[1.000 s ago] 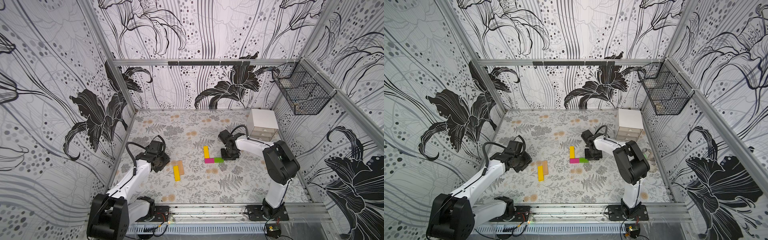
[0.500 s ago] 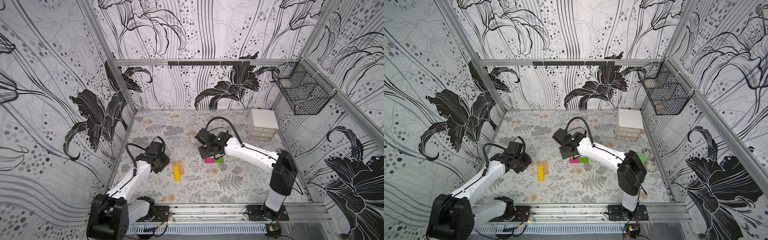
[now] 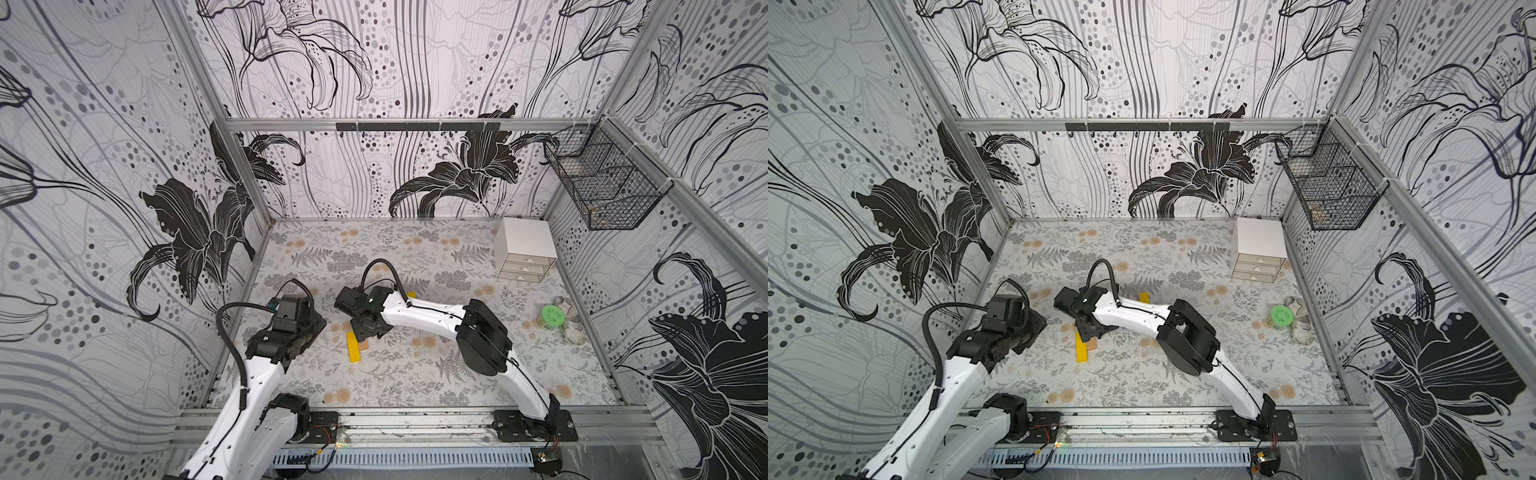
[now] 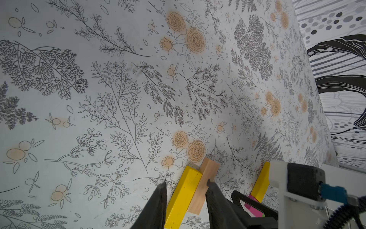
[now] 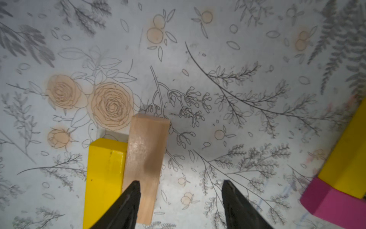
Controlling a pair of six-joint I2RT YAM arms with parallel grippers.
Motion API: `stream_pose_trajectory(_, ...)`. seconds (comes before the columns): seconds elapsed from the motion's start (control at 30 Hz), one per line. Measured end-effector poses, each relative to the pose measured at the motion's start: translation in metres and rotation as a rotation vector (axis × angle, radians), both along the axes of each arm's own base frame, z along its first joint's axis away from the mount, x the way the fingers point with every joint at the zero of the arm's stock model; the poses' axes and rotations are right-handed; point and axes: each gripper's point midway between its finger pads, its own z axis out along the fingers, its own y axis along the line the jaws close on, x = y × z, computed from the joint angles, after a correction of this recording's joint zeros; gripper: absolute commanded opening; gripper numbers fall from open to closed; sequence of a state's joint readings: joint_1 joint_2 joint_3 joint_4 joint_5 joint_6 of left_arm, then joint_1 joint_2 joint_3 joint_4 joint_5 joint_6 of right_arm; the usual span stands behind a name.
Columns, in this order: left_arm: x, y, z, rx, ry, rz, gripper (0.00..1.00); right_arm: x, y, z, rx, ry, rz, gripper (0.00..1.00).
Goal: Assemble the letter h with building blocks
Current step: Pick up the building block from the center of the board.
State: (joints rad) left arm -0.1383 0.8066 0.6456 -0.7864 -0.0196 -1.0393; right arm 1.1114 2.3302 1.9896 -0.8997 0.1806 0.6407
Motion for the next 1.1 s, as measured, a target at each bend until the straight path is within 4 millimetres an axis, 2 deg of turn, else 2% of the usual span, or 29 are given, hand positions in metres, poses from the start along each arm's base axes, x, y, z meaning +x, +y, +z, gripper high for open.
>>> stream_pose_trajectory(0.37,-0.004,0.001,-0.005,0.006,0.030,0.001,0.32,-0.011,0.013,-0.006,-0.004,0.029,0.025,0.63)
stream_pose_trajectory(0.47,-0.004,0.001,-0.007,0.008,0.041,0.000,0.28,-0.013,0.017,-0.009,-0.006,0.035,0.028,0.61)
stream_pose_trajectory(0.6,-0.005,0.001,-0.012,0.011,0.065,0.001,0.24,-0.016,0.017,-0.020,-0.033,0.048,0.029,0.59)
stream_pose_trajectory(0.7,-0.005,0.001,-0.016,0.013,0.083,0.001,0.24,-0.016,0.017,-0.020,-0.032,0.051,0.016,0.55)
stream_pose_trajectory(0.8,-0.005,0.001,-0.017,0.014,0.091,0.001,0.24,-0.017,0.016,-0.021,-0.035,0.054,0.006,0.45)
stream_pose_trajectory(0.97,-0.005,0.001,-0.020,0.015,0.103,0.001,0.24,-0.018,0.016,-0.020,-0.026,0.058,-0.014,0.16)
stream_pose_trajectory(1.1,-0.005,0.000,-0.021,0.014,0.107,-0.001,0.24,-0.019,0.013,-0.020,-0.029,0.057,-0.013,0.09)
